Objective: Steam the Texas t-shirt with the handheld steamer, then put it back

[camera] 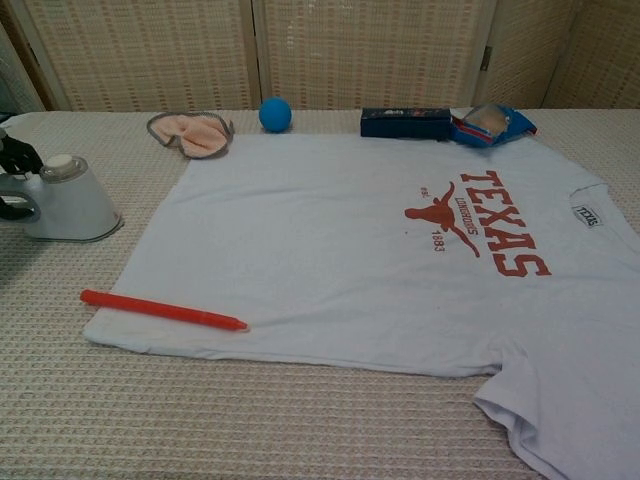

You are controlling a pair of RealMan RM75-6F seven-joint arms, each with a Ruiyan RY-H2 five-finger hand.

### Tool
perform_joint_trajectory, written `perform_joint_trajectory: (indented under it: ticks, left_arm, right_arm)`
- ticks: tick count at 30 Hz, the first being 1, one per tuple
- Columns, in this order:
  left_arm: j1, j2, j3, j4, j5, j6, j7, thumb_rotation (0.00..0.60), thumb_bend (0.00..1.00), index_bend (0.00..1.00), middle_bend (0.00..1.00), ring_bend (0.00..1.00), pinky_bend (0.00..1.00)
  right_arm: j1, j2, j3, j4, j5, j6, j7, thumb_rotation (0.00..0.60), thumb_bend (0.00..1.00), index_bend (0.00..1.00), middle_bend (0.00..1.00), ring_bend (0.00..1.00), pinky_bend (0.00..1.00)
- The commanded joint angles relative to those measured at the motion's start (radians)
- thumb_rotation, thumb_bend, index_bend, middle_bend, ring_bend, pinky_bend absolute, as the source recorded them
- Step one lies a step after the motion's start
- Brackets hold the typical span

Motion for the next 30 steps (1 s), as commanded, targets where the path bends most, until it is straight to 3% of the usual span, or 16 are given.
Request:
perform_joint_trajectory:
  ticks: [1, 16, 18, 24, 30]
  left_arm:
    - [-0.016, 0.001, 0.007, 0.023, -0.026, -0.032, 0.018, 0.6, 0.34, 0.41, 0.4, 0.29, 0.26]
    - [-0.059, -0.069, 0.008, 0.188, -0.052, -0.094, -0.039, 0.6, 0.38, 0.54, 0.54, 0.4, 0.31]
    - [-0.063, -0.087, 0.009, 0.213, -0.043, -0.095, -0.057, 0.6, 0.37, 0.58, 0.58, 0.43, 0.34]
    - [-0.074, -0.15, 0.01, 0.315, 0.017, -0.1, -0.163, 0.6, 0.37, 0.71, 0.77, 0.6, 0.58]
    - [-0.068, -0.197, 0.014, 0.406, 0.135, -0.043, -0.375, 0.6, 0.37, 0.84, 0.92, 0.75, 0.67]
  right_arm:
    - [0.0, -0.001, 0.001, -0.003, 0.004, -0.003, -0.005, 0.6, 0.02, 0.0, 0.09, 0.06, 0.27]
    - [0.005, -0.006, 0.003, -0.023, 0.014, -0.014, -0.034, 0.6, 0.02, 0.0, 0.09, 0.06, 0.27]
    - [0.005, -0.006, 0.003, -0.024, 0.015, -0.015, -0.035, 0.6, 0.02, 0.0, 0.09, 0.06, 0.27]
    - [0.007, -0.006, 0.001, -0.028, 0.019, -0.026, -0.042, 0.6, 0.02, 0.0, 0.09, 0.06, 0.27]
    - [0.019, -0.005, -0.007, -0.041, 0.011, -0.051, -0.056, 0.6, 0.02, 0.0, 0.09, 0.06, 0.27]
